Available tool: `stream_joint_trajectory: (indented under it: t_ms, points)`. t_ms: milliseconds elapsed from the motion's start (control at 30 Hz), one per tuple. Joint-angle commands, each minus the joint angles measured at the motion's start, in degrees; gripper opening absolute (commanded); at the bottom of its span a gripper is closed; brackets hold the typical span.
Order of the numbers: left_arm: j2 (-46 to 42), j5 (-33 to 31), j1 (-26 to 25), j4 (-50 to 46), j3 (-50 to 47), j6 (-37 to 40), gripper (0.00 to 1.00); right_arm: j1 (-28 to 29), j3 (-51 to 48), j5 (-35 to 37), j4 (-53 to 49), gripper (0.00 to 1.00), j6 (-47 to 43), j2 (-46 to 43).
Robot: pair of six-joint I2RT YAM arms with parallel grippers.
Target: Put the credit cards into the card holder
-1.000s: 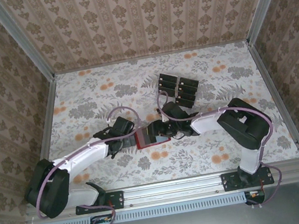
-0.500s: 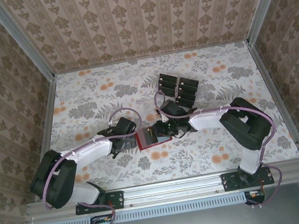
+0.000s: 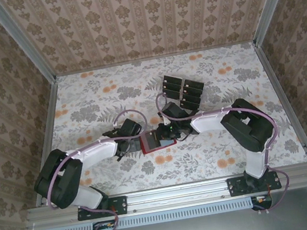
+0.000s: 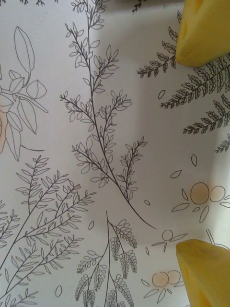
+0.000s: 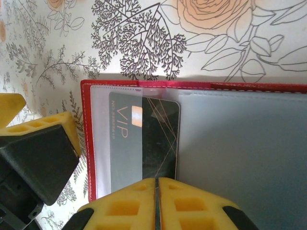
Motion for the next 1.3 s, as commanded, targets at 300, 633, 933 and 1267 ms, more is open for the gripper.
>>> stream_joint_trajectory:
  t_ms: [300,633,933,1267]
  points:
    - [2.34,0.49,0.17,2.53,0.33,0.25,1.00,2.86,4.05,-2.71,2.25,0.09,2.65,4.12]
    - [2.24,0.44,0.11,2.76,0.24,0.46,1.00,2.03,4.76,0.64,-1.87,0.15,0.89,0.07]
    - [2.51,0.55,0.09,3.03,-0.03,0.37,1.00,1.50,6.35,4.51,-7.52,0.14,-0.46,1.44]
    - [2.51,0.47,0.17,3.02,-0.03,0.44,1.00,1.54,6.69,5.39,-7.88,0.16,-0.64,2.69]
